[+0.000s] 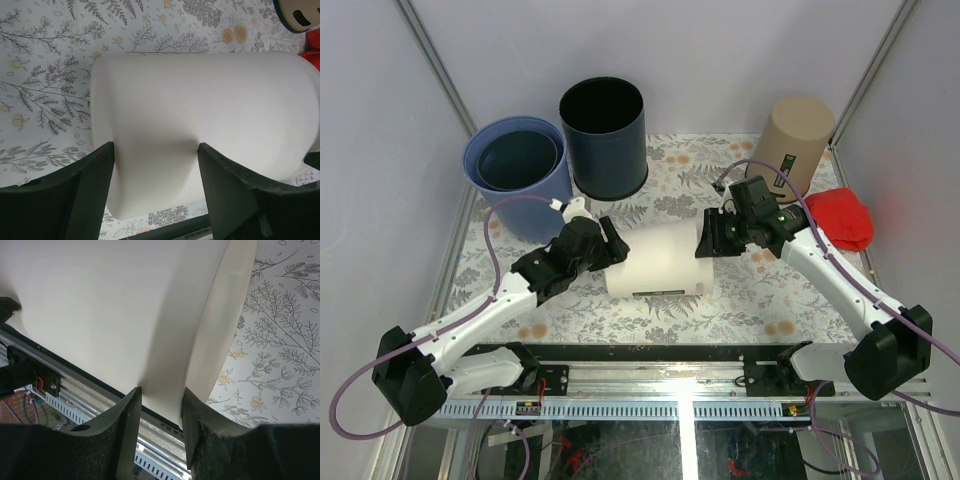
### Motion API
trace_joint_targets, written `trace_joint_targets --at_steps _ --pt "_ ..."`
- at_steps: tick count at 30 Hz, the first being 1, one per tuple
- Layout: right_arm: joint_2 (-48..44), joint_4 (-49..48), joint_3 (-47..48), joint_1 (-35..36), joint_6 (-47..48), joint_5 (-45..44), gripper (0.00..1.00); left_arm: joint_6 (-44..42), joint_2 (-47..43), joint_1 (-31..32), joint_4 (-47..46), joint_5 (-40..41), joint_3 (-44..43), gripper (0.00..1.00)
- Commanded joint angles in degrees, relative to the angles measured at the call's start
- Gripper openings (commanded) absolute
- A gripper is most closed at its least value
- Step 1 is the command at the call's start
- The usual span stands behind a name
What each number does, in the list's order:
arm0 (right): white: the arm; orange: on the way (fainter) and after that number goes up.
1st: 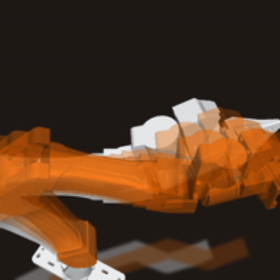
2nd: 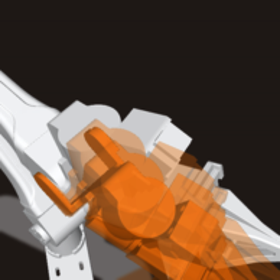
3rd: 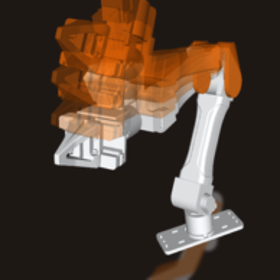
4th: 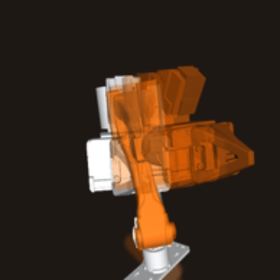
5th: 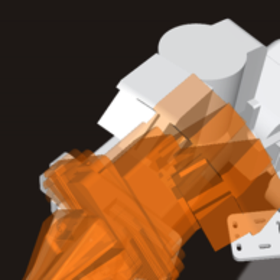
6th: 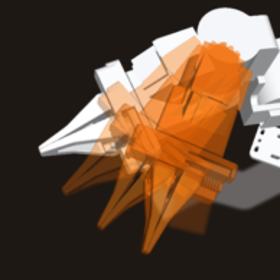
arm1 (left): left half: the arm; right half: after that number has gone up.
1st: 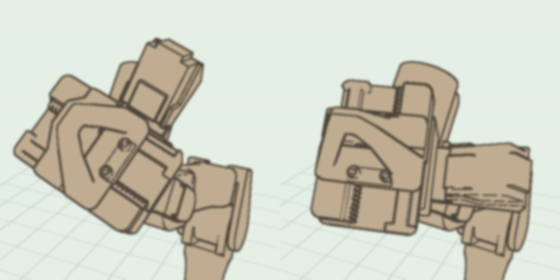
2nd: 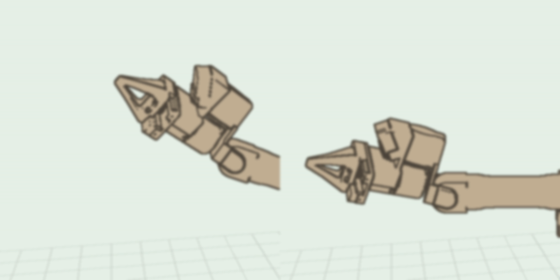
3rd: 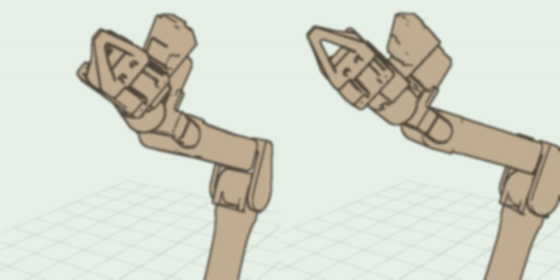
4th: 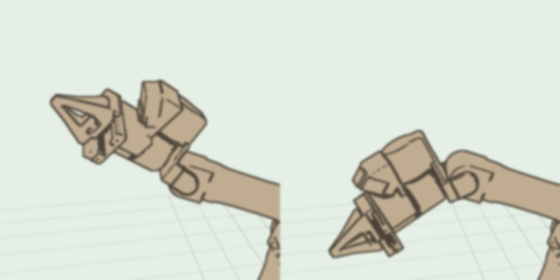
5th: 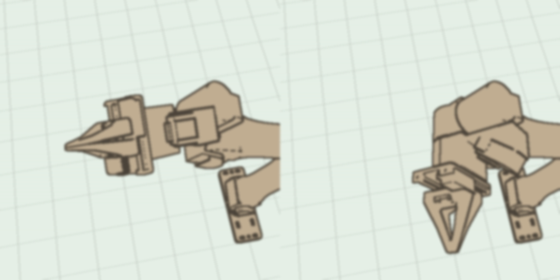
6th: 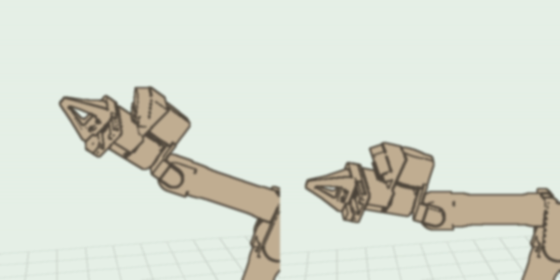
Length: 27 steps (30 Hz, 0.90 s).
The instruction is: Turn the large container upside down
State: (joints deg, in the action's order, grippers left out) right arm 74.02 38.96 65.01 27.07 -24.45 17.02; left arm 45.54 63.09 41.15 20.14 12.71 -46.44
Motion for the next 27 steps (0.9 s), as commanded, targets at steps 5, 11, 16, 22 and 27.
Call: trace_joint_targets --at_steps 5,11,16,22,27 --pt "0.9 -4.6 2.9 2.5 -2.9 2.1 0.43 -3.0 0.0 2.1 3.1 3.4 -7.2 0.64" --pt "1.4 -8.8 0.5 2.7 -4.6 4.2 0.43 -4.3 -0.7 2.3 5.4 4.9 -10.3 0.63" --pt "2.0 -15.7 -3.2 2.9 -7.6 7.4 0.43 -5.7 -0.7 2.4 7.4 6.8 -12.3 0.63" --pt "2.8 -26.4 -8.3 3.3 -11.9 10.7 0.43 -7.2 -1.3 2.4 9.3 8.2 -14.2 0.63" --pt "4.2 -36.3 -12.2 3.3 -15.4 14.2 0.43 -8.6 -1.3 2.5 10.9 8.9 -16.3 0.63"
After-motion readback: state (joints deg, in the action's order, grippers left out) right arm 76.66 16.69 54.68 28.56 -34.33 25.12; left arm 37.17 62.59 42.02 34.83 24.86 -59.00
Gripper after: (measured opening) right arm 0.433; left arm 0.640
